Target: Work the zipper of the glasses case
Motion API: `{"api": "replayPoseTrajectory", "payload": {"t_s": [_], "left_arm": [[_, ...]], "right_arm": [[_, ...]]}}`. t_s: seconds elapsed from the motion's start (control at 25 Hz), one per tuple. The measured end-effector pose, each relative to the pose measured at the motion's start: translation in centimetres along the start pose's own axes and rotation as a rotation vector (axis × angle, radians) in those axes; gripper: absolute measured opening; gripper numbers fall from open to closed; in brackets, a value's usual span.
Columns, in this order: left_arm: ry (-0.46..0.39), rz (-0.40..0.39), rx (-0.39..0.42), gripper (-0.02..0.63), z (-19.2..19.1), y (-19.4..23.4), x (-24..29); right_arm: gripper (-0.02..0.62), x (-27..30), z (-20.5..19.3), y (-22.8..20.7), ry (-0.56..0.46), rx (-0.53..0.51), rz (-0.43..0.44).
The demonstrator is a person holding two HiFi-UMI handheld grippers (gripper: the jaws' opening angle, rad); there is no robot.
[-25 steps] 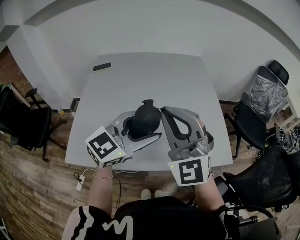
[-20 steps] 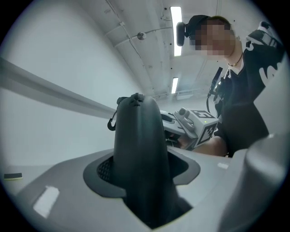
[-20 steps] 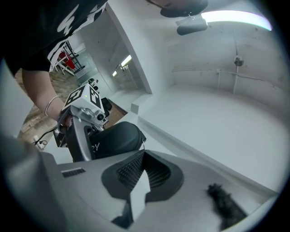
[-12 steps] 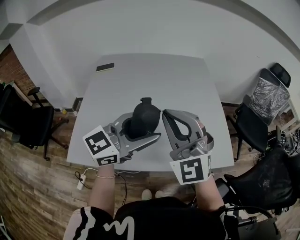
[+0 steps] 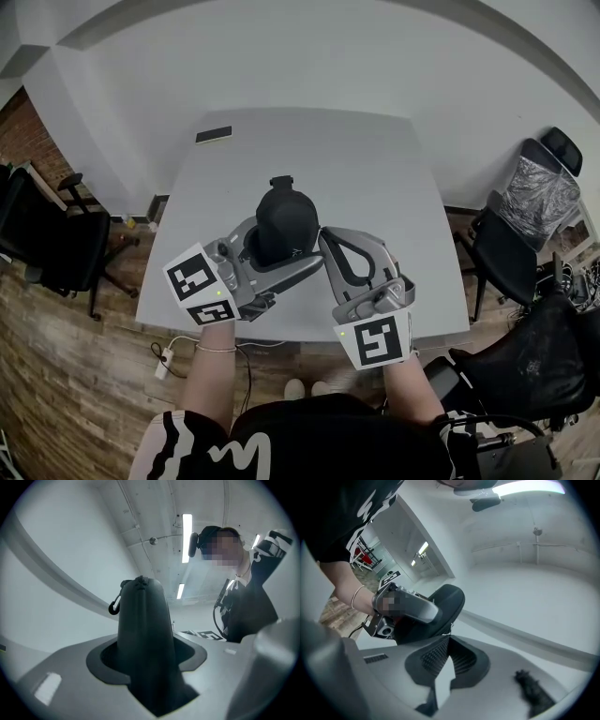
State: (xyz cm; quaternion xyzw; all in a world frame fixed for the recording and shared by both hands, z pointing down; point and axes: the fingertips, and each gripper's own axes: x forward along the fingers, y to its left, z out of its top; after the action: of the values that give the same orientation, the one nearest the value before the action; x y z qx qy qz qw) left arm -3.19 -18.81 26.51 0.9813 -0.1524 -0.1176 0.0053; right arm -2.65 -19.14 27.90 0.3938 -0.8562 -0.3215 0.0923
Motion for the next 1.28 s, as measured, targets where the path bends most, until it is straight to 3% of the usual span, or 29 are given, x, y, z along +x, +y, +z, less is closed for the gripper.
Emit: {"api": "replayPoseTrajectory", "payload": {"t_s": [0.28, 1.28], "left_arm": [[-0.032, 0.001, -0.006, 0.262, 0.8, 0.1, 0.2], [-0.171, 0.039, -0.009, 0.264, 5.1, 0.6, 0.3]], "right_arm": [[0.005, 0.0, -0.9, 1.1, 0.006, 0.077, 0.005], [0.005, 0.1, -1.5, 3.3, 0.017, 0.197, 0.047]]}}
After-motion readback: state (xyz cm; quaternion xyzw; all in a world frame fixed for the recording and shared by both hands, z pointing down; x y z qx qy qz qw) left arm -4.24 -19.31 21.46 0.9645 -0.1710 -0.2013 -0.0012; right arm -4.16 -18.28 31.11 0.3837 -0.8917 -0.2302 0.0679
